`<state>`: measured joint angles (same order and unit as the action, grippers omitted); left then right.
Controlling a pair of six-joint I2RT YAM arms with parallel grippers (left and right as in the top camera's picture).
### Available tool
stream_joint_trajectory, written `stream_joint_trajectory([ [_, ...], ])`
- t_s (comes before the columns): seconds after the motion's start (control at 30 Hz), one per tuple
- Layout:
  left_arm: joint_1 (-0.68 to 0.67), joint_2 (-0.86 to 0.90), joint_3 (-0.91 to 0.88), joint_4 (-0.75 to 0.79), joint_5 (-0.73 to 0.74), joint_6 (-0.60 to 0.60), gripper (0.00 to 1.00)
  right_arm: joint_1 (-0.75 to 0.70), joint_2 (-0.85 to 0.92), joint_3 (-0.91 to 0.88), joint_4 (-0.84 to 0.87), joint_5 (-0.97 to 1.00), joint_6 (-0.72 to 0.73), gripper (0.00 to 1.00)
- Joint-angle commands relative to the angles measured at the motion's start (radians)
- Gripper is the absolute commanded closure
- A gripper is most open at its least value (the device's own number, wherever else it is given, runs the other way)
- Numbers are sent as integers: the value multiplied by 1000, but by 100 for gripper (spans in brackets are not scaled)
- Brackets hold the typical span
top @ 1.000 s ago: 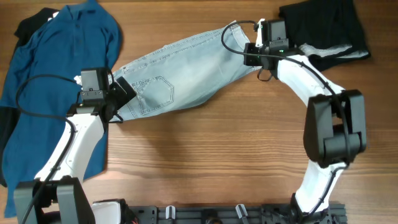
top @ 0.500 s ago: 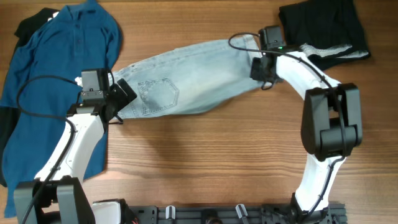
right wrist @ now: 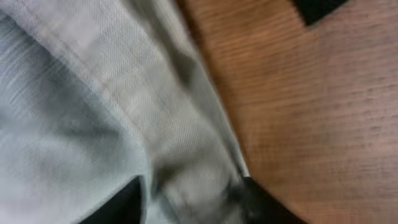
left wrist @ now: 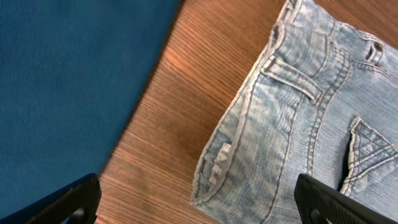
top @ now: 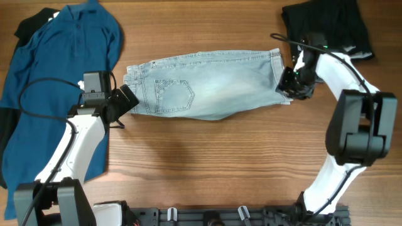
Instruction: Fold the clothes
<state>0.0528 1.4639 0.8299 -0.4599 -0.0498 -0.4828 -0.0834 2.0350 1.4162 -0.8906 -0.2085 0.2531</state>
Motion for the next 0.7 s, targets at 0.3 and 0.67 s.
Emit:
stream_joint_trajectory([
  [0.3, 19, -14, 13, 44, 132, 197, 0, 8, -148, -18, 108, -106, -200, 61],
  [0.67, 116, 9, 16, 53, 182, 320, 0, 8, 85, -18, 209, -104, -201, 65],
])
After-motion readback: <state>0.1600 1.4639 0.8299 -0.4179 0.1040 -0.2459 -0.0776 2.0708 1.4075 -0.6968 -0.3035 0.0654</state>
